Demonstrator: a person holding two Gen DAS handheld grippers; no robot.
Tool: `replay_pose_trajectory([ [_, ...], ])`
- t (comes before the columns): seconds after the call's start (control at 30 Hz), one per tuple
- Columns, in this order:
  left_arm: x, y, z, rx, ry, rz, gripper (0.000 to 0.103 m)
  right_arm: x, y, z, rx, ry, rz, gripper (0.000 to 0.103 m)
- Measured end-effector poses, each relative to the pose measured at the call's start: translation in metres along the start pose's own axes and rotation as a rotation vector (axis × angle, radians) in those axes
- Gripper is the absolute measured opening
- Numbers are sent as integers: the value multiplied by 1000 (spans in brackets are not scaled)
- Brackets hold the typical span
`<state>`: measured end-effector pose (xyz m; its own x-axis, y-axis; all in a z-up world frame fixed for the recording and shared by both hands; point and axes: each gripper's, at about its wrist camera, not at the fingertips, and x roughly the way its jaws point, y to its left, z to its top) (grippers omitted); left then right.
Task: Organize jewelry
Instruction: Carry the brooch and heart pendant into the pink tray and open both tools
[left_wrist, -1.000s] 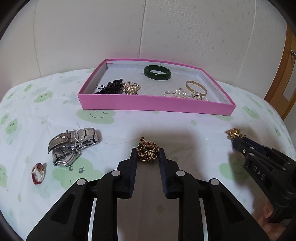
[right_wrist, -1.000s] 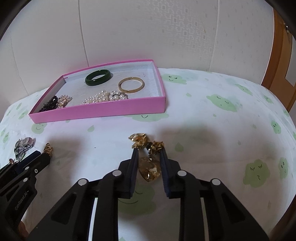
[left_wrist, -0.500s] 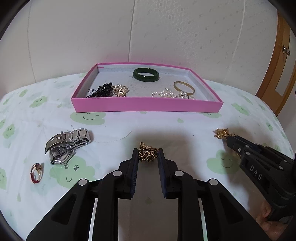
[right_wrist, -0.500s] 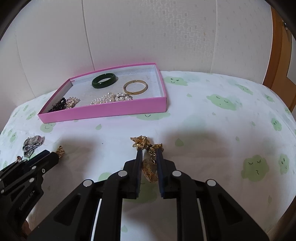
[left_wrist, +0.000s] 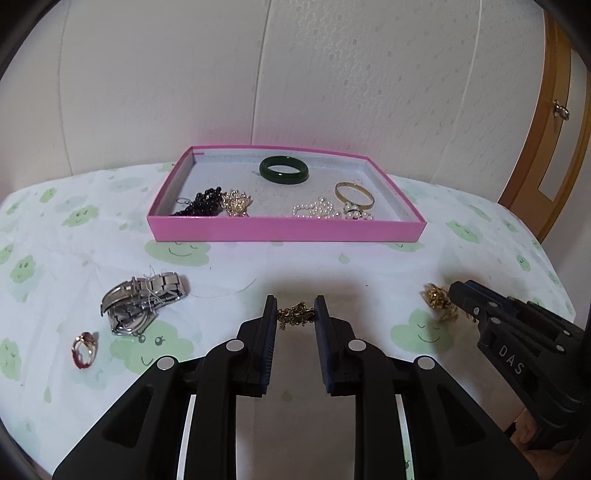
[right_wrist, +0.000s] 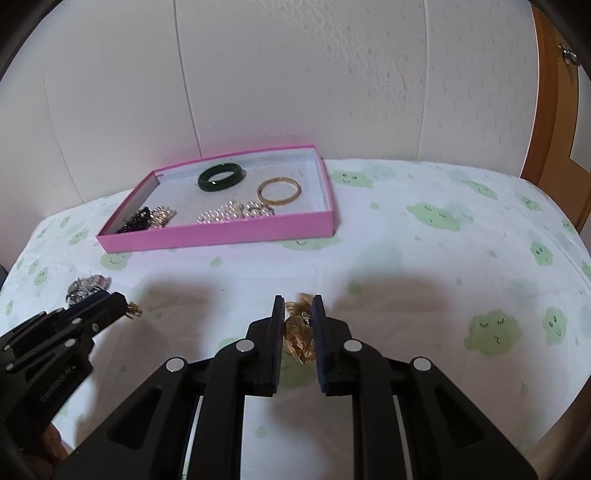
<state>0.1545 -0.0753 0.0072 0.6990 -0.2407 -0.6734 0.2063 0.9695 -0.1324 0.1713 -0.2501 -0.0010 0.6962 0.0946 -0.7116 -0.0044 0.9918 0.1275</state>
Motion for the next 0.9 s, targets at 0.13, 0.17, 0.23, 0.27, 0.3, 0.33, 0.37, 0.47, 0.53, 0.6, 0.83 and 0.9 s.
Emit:
replay_pose_trajectory([
  [0.13,-2,0,5,-4,-8,-1,21,-5,5,6,-5,-19,12,13],
  [0.17,-3,0,6,-2,-13,0,20,-6,6,7,-8,-22,14,13],
  [0.23,-5,0,9,-2,-17,-1,20,-7,8,11,-5,-28,20,13],
  [0.27,-5,1,10,-4,-18,-2,20,-7,9,13,-7,-32,21,13],
  [0.3,-6,1,12,-3,-21,0,20,-8,11,14,-10,-34,22,13],
  [0.33,-6,0,13,-2,-23,0,20,-8,11,15,-10,-36,23,13],
  [0.37,-6,0,15,0,-23,-1,20,-8,11,16,-9,-37,24,13],
  [0.47,-8,1,18,2,-29,2,20,-7,13,19,-9,-38,27,13],
  [0.53,-8,2,21,-4,-30,1,20,-7,14,21,-10,-41,29,13],
  [0.6,-6,3,25,-7,-27,-2,20,-7,14,24,-10,-40,32,13],
  [0.83,-6,3,43,-13,-35,-3,20,-6,17,43,-10,-56,39,13],
  [0.9,-4,3,51,-12,-40,-1,20,-5,18,52,-14,-63,38,13],
])
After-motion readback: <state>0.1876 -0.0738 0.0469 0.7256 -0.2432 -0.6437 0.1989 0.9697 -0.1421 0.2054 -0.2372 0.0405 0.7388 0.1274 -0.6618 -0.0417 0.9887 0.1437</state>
